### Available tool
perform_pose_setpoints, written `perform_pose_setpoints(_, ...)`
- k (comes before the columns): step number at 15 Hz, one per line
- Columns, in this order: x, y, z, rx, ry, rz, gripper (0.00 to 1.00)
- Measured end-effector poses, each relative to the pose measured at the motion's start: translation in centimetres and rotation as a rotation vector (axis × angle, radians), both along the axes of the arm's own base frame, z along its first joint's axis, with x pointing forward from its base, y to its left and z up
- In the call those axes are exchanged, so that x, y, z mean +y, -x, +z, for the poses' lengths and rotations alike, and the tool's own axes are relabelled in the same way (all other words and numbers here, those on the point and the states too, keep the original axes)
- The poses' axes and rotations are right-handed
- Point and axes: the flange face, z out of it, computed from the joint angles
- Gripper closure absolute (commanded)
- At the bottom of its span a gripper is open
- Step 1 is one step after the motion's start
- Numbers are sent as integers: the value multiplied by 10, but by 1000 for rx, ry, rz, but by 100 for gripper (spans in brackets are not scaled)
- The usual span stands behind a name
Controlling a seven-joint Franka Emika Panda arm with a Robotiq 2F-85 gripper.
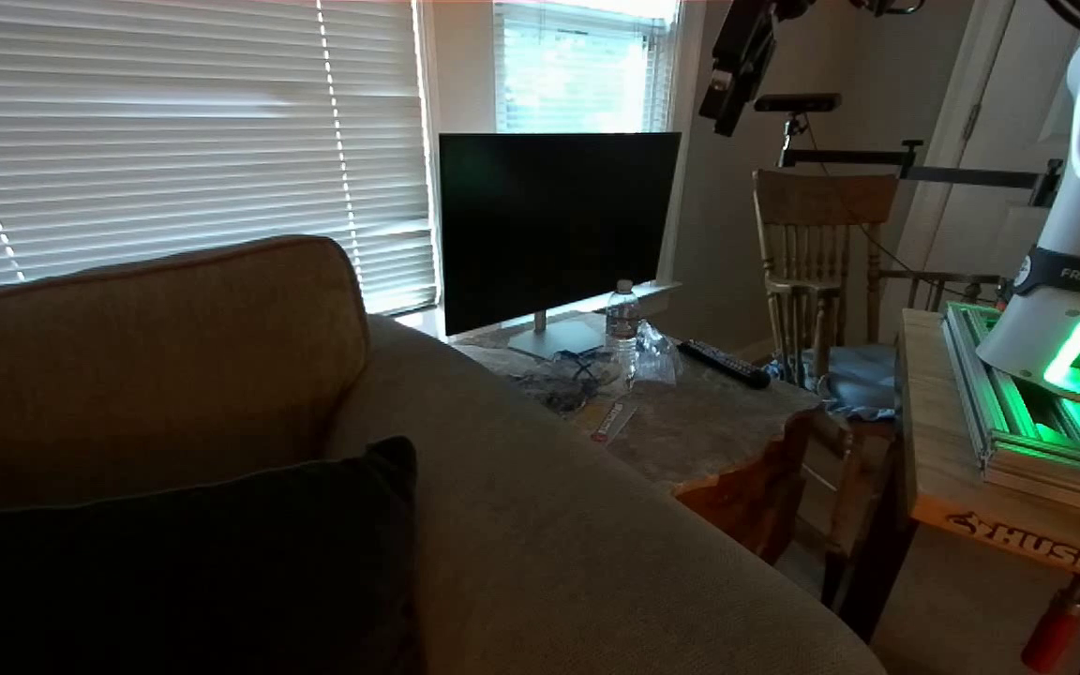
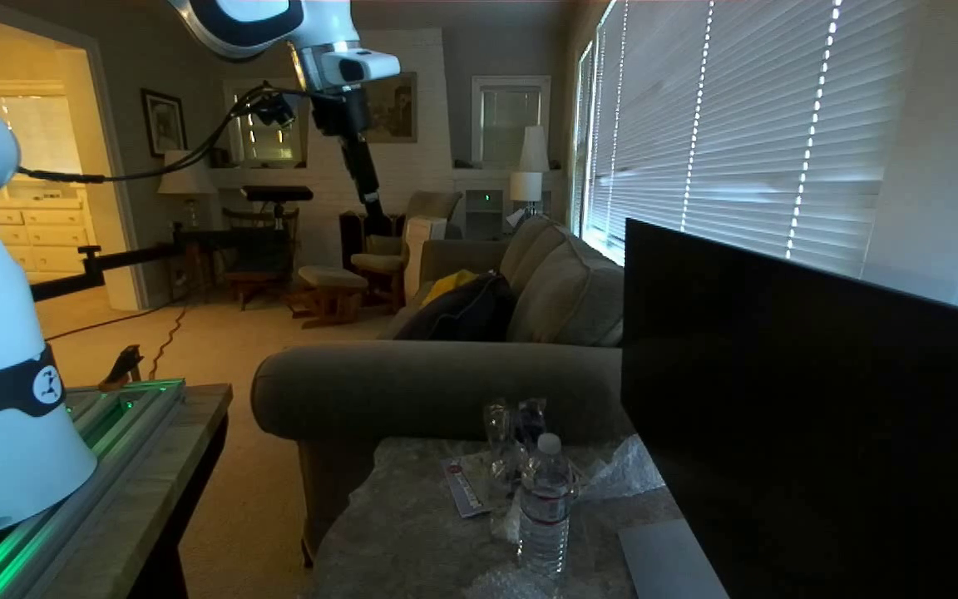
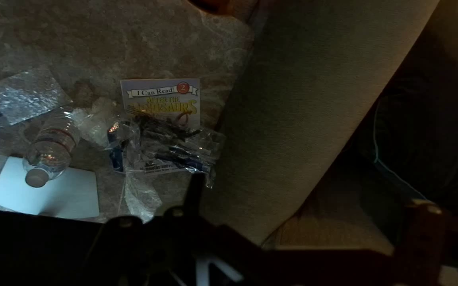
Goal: Put the water bottle on the armrest of the couch
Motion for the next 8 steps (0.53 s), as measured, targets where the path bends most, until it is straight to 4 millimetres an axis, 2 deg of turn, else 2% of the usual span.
perform_pose_setpoints(4, 2, -16, -19, -40, 22, -65, 0)
perform_pose_setpoints(8, -10, -54, -47, -71, 100, -185, 0)
